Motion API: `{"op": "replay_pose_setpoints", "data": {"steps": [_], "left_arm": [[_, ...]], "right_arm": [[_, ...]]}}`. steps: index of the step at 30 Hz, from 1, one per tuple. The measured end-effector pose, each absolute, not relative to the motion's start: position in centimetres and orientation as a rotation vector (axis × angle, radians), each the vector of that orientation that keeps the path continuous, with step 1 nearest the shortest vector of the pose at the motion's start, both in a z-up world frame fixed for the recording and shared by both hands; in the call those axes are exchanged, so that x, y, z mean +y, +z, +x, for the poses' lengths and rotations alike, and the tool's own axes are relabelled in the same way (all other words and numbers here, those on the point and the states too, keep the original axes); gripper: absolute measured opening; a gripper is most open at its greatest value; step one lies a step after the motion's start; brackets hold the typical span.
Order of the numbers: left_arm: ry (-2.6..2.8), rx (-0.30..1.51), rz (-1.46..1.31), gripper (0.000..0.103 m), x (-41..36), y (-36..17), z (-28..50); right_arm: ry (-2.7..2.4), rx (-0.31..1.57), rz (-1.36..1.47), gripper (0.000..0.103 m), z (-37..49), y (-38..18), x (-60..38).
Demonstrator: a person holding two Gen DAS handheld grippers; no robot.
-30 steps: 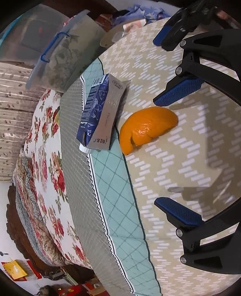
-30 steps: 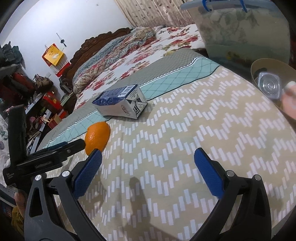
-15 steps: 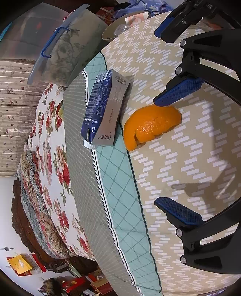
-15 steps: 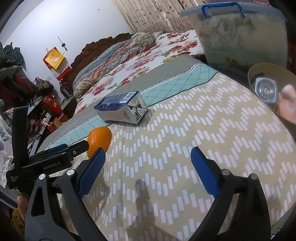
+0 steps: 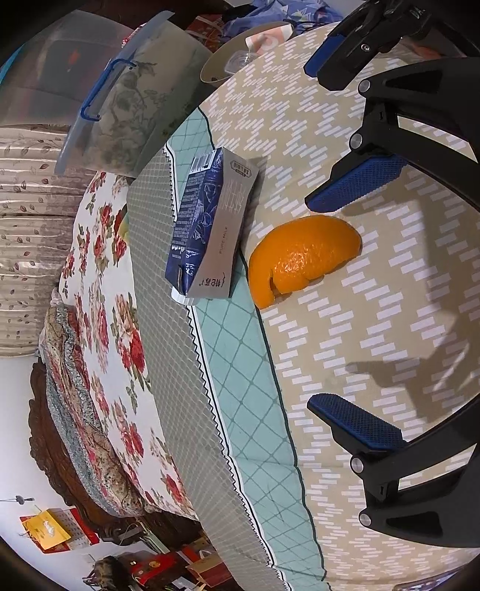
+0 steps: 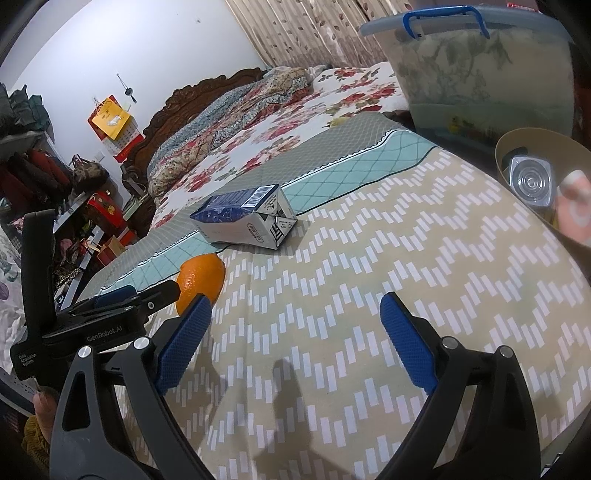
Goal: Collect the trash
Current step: 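Move both open tools back over the orange peel and milk carton, then grasp the orange peel with the left tool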
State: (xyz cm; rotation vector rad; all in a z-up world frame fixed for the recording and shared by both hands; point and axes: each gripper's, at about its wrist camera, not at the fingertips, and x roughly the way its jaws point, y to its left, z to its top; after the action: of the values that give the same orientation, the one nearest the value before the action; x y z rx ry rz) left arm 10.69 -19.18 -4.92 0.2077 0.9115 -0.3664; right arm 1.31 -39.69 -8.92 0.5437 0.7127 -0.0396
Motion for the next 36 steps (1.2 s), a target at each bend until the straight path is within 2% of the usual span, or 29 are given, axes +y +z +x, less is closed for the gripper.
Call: {"op": "replay_pose_setpoints", "data": {"steps": [12, 23, 25, 27, 29, 30, 34, 36], "left_arm": [[-0.382, 0.927, 0.201, 0.094, -19.3, -5.0, 10.9], [-0.449, 1.042, 0.123, 0.092, -20.9, -7.2, 13.0], [-0.432, 1.034, 0.14, 0.083, -21.3, -7.4, 13.1], [-0.419, 1.006, 0.174, 0.049, -21.7, -7.3, 12.9], [-0.466, 1.017, 0.146, 0.028, -21.5, -7.0, 12.7], [-0.48, 1.023, 0.13, 0.022, -21.1, -6.8, 12.5], [-0.478, 1.008, 0.117, 0.019, -18.6, -6.3, 11.7], [-0.462, 1.016, 0.095, 0.019, -16.3, -6.1, 11.3]], "right_arm": [[-0.04, 0.714, 0.543, 0.092, 1.3, -9.0, -39.7], [-0.04, 0.714, 0.545, 0.092, 1.3, -9.0, -39.6], [-0.04, 0.713, 0.545, 0.092, 1.3, -9.0, -39.6], [-0.042, 0.715, 0.545, 0.092, 1.3, -9.0, -39.7], [-0.046, 0.72, 0.542, 0.091, 1.3, -8.9, -39.6], [-0.044, 0.717, 0.53, 0.09, 1.4, -8.6, -39.5], [-0.005, 0.708, 0.41, 0.091, 4.0, -6.4, -38.8], [0.059, 0.737, 0.314, 0.096, 6.7, -5.3, -38.2]]}}
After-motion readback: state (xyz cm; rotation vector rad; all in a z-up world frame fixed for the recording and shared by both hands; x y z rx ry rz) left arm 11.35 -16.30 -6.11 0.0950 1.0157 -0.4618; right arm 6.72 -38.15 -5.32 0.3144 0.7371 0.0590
